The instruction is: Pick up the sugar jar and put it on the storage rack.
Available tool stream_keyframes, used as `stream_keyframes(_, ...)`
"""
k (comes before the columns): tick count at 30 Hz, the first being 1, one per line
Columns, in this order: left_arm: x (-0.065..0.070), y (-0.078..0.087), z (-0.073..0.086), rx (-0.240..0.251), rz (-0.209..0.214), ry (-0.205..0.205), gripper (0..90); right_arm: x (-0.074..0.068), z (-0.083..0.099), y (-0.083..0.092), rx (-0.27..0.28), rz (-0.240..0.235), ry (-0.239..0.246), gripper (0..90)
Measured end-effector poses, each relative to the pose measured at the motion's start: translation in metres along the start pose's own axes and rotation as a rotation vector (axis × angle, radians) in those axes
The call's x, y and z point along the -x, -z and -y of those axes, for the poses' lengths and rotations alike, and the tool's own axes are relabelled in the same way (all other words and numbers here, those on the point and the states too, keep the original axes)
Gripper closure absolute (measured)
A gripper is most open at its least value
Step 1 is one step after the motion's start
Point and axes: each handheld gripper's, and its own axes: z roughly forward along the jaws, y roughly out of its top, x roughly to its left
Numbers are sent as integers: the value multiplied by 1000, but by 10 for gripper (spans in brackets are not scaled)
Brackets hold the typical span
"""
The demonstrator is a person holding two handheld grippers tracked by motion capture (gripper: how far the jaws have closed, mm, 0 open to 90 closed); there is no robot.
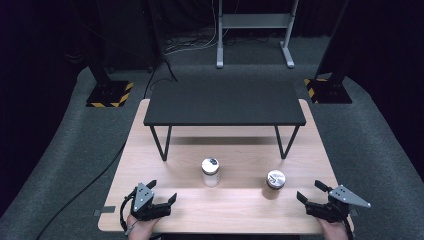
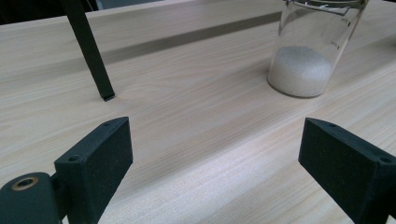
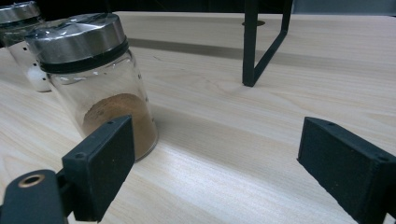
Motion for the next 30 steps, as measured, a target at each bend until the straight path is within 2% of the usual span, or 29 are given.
stream_keyframes(30,0,0,0,1,5,-9,95,0,-1,0,-12,1,0,96)
